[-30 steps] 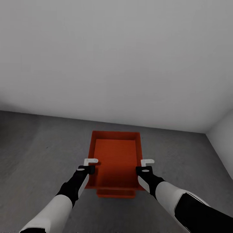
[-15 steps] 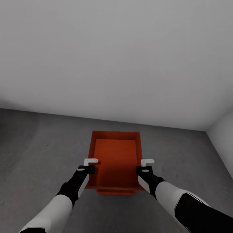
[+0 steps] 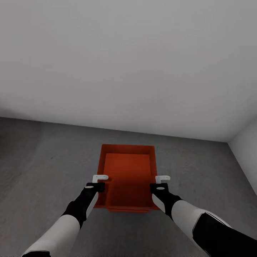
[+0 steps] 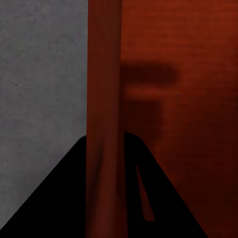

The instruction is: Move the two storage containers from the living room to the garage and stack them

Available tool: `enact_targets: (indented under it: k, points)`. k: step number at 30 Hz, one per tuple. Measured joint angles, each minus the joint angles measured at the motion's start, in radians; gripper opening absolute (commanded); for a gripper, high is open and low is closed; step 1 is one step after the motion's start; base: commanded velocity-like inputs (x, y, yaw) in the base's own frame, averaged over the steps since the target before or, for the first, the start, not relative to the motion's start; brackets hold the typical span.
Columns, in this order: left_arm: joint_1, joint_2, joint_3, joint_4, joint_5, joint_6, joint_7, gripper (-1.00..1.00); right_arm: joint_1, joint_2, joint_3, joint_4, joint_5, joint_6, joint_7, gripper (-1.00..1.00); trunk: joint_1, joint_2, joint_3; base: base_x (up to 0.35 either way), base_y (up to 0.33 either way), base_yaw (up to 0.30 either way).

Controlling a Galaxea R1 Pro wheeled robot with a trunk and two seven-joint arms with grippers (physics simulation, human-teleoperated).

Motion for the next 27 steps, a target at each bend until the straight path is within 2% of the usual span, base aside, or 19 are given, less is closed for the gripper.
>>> enact_targets:
  k: [27]
  points:
    - [0.000, 0.000, 0.000, -0.001, 0.000, -0.002, 0.000, -1.00, 0.000, 0.000, 0.001, -0.002, 0.000, -0.001, -0.001, -1.00, 0.000, 0.000, -0.044, 0.000, 0.000, 0.000]
